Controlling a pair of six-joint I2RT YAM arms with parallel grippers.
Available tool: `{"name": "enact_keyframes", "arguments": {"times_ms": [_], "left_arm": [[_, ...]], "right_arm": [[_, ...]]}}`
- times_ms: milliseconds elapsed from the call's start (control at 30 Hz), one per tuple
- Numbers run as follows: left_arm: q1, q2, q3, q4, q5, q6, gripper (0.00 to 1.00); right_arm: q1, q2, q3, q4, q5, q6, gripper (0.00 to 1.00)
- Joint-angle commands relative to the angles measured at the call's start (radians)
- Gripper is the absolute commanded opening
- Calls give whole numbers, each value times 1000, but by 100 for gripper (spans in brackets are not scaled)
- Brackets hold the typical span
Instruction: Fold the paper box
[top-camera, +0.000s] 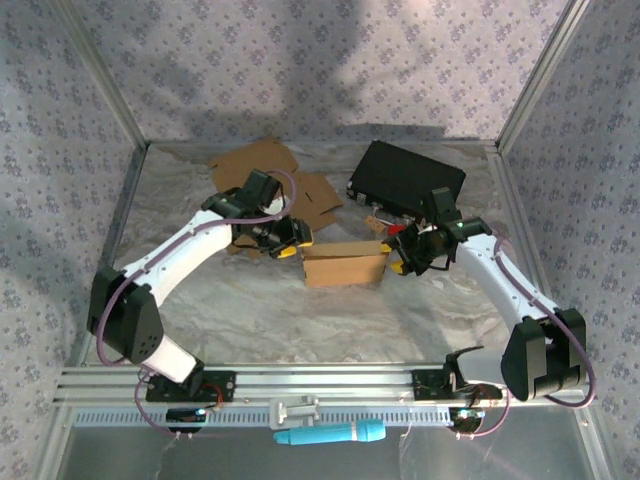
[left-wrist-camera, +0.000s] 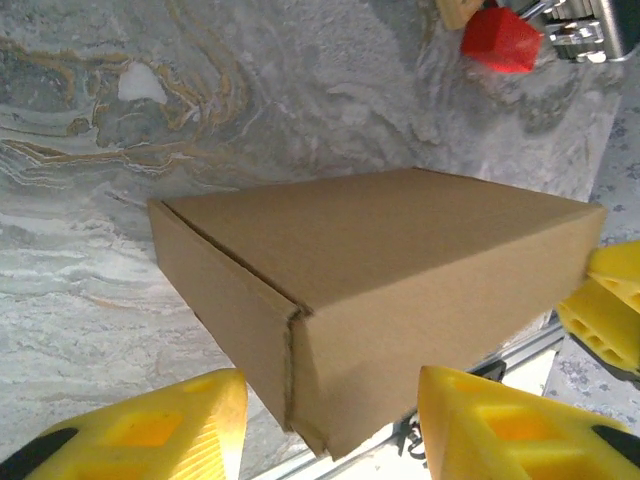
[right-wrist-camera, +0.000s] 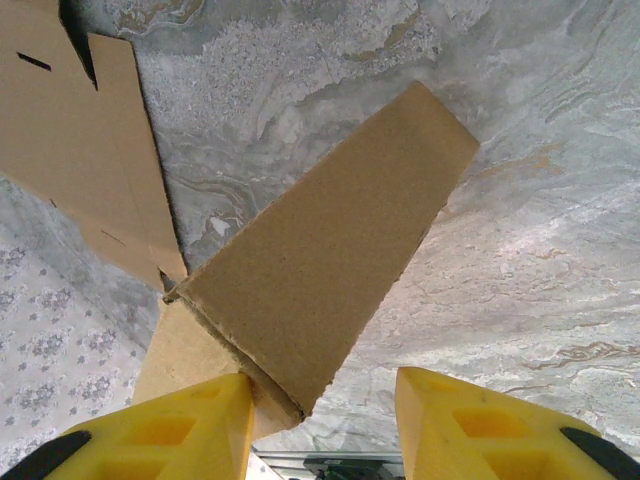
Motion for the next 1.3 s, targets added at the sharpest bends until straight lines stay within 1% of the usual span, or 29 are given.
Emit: {"name": "enact_keyframes", "arguments": {"times_ms": [0,67,167,233,333,400,467,567,600,800,900,967,1033,1167,1267], "left_arm": [[-3,9,-29,58,39,-13,44],[-7,3,-53,62,37,-10,38],[-9,-13,-90,73,31,-5,34],[-11,-21,-110,85,24,-2,32],[-18,-40,-154,149,18,11,31],[-23,-52,-199,202,16,14,25],[-32,-58,-234,237,16,21,16],[-54,-62,-266,261,7,46,8],[-61,-63,-272,269,7,51,7],[-101,-70,-258,283,-15,91,6],[-152,-62,-232,285,-23,129,6],[-204,-36,-213,282,-25,160,5],[-256,-3,-192,277,-21,178,6],[-352,83,-154,218,-3,223,7],[-389,131,-163,216,38,217,11]], "right_arm": [[-4,28,-18,-110,54,-13,42],[-5,30,-18,-110,56,-11,42],[-8,32,-18,-111,59,-12,42],[-8,34,-19,-113,59,-11,42],[-8,34,-24,-119,66,-13,42],[-12,33,-30,-120,70,-11,42],[-15,32,-34,-127,72,-11,42],[-20,23,-42,-134,83,-11,42],[-22,20,-45,-136,83,-11,42],[-35,-16,-33,-174,111,-39,41],[-35,-42,-7,-261,140,-97,39],[-42,-79,-19,-356,147,-137,39],[-66,-139,-63,-415,154,-151,39],[-141,-296,-186,-509,206,-151,39],[-203,-393,-282,-493,194,-97,39]]}}
